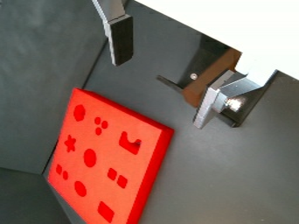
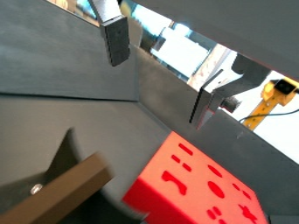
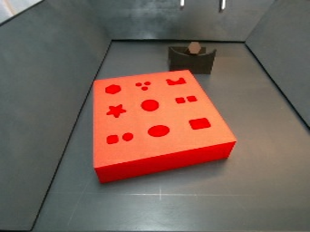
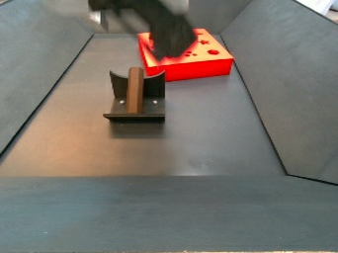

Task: Pick up the hexagon object. Move up. Place the hexagon object on the fixture. Regrasp the hexagon object. Move to above the board. Insert the hexagon object.
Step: Regrasp the hexagon object.

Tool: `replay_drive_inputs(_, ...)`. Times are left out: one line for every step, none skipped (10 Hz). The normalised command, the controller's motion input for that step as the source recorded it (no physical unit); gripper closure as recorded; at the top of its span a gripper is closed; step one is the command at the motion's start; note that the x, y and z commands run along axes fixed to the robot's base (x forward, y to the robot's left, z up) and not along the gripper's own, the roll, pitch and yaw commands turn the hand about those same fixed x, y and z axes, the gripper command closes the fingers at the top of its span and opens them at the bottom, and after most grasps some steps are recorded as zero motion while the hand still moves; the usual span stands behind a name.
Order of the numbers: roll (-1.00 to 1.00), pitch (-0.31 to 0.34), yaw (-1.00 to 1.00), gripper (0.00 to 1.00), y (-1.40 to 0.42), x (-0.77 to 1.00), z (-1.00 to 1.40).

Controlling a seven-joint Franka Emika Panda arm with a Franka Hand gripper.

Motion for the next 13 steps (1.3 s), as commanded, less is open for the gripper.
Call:
replay_drive_inputs(1.00,0.034,0.02,0.00,-0.45,-0.11,0.46)
replay_drive_inputs(1.00,0.031,0.02,0.00,-0.28,-0.09,0.24)
replay_drive_inputs(1.00,0.032,0.02,0.00,-0.09,-0.03,0.04)
replay_drive_inputs(1.00,0.034,0.02,0.00,-0.05,-0.01,0.03)
replay_drive_inputs(1.00,0.035,0.02,0.00,-0.04,0.00,0.03)
replay_drive_inputs(1.00,0.031,0.02,0.00,-0.04,-0.01,0.02)
replay_drive_inputs(1.00,0.026,0.02,0.00,-0.03,-0.02,0.01)
replay_drive_inputs(1.00,0.023,0.02,0.00,-0.03,-0.03,0.01)
replay_drive_inputs(1.00,0.014,0.02,0.00,-0.03,-0.02,0.00)
replay_drive_inputs(1.00,0.011,0.02,0.00,-0.02,-0.02,0.00)
replay_drive_inputs(1.00,0.006,0.02,0.00,-0.02,-0.01,0.00)
replay_drive_inputs(1.00,0.006,0.03,0.00,-0.02,-0.01,0.00)
replay_drive_inputs(1.00,0.008,0.03,0.00,-0.02,-0.01,0.00)
